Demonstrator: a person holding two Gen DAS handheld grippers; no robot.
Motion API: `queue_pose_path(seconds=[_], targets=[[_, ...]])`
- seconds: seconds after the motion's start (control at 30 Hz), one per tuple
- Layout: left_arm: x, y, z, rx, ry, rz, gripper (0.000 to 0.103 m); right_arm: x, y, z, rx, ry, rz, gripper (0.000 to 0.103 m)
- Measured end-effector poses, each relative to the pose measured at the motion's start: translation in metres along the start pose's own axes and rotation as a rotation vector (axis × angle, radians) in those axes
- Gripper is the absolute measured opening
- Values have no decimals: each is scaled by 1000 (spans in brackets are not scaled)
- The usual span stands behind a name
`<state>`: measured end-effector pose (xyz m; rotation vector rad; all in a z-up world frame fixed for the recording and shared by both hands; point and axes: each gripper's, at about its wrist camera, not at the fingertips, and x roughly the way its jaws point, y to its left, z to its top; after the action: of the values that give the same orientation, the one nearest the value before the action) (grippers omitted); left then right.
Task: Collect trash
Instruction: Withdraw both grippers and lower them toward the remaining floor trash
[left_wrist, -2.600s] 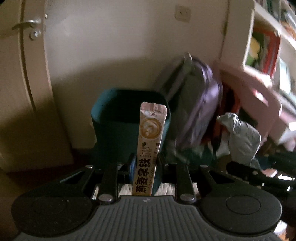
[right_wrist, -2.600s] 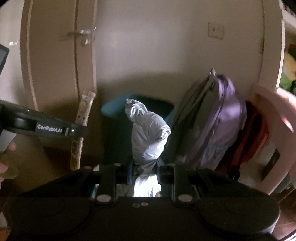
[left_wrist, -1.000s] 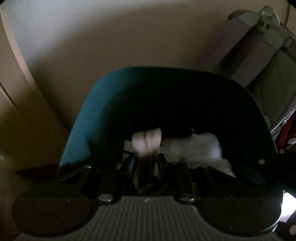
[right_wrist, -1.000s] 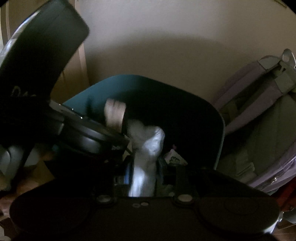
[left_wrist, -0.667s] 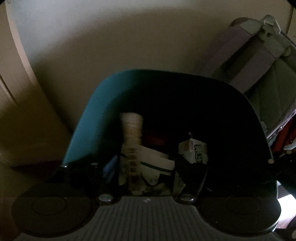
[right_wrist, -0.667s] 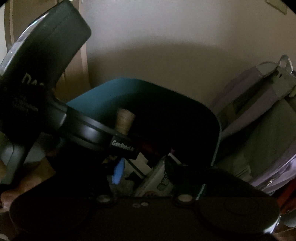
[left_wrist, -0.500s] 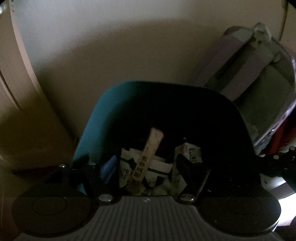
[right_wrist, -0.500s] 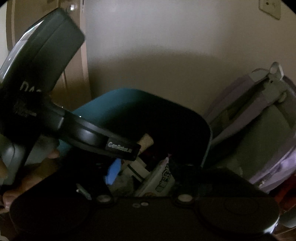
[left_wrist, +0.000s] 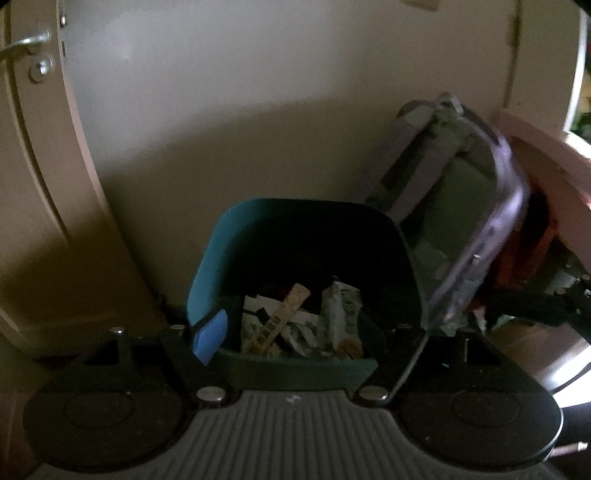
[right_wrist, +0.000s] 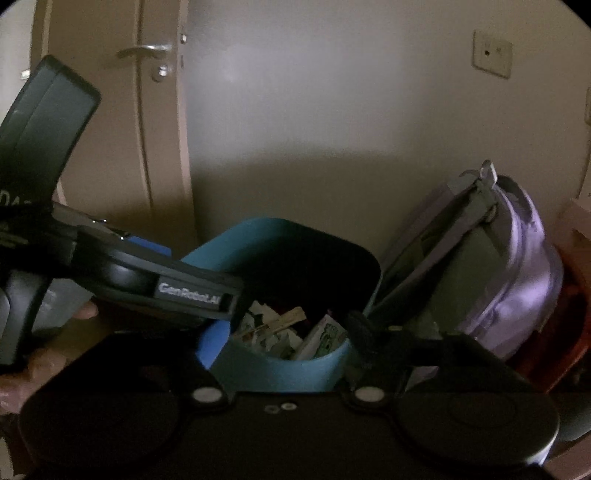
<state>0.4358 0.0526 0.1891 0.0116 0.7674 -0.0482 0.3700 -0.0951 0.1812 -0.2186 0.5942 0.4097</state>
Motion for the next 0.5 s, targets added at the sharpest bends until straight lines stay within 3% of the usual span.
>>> queue_pose_path(seconds=[0.3, 0.5], targets=[[-81, -9, -50, 29, -73, -18, 81, -70, 16, -39, 11, -36, 43, 83], [-115, -16, -95, 35, -105, -21, 81, -104, 26, -74, 25, -36, 78, 88]])
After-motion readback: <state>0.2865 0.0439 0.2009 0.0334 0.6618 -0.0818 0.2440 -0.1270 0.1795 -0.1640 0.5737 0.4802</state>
